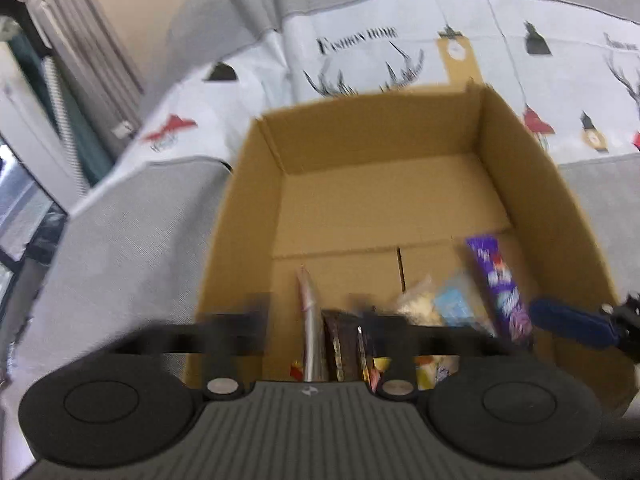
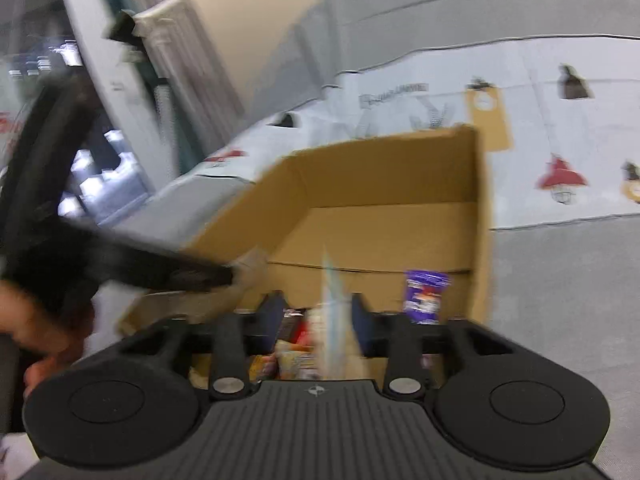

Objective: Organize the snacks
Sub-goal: 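Open both tools to release the stick packs into the box, then grasp the red packet with the left tool while the right grasps the red-white stick pack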

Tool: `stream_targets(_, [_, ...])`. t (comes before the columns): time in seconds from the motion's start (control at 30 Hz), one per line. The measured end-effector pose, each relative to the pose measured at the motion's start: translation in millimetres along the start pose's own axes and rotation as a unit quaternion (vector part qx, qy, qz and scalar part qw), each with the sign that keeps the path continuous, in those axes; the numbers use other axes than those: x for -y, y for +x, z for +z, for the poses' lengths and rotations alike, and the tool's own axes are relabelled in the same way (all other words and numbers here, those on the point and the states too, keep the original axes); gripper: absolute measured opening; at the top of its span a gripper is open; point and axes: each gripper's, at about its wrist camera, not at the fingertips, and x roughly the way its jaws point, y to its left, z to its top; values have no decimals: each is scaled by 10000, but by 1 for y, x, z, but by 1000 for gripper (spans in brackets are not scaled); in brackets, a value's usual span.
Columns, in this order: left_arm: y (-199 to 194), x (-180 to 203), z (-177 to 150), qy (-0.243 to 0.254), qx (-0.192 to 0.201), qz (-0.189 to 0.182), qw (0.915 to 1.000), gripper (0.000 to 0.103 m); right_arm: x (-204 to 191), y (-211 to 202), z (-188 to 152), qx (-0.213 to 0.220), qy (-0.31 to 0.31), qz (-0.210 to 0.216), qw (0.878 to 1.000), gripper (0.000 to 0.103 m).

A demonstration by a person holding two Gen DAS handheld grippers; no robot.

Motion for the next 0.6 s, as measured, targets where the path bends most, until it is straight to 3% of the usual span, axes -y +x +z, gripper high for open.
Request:
stream_targets(0.03, [-7, 0, 6, -103, 121, 105, 9998, 102, 1, -5, 3, 101, -77, -121, 9998, 64])
stream_targets(0.17, [-40, 11, 29, -266, 599, -156, 9977, 103, 28, -32, 16, 528, 348, 14, 9980, 84])
stream_targets(0.33, [-63, 57, 53, -51, 821, -489, 9954, 103, 67, -66, 25, 818, 641, -319, 9941, 85])
stream_targets(0.47, [-67, 117, 61, 180, 900, -874, 9919, 103, 108, -98, 32, 1029, 913, -707, 9880, 87])
stream_targets(0.6, [-57, 167, 80, -376, 754, -1717, 9815, 103, 154, -139, 36, 1389, 1144, -1521, 9718, 87])
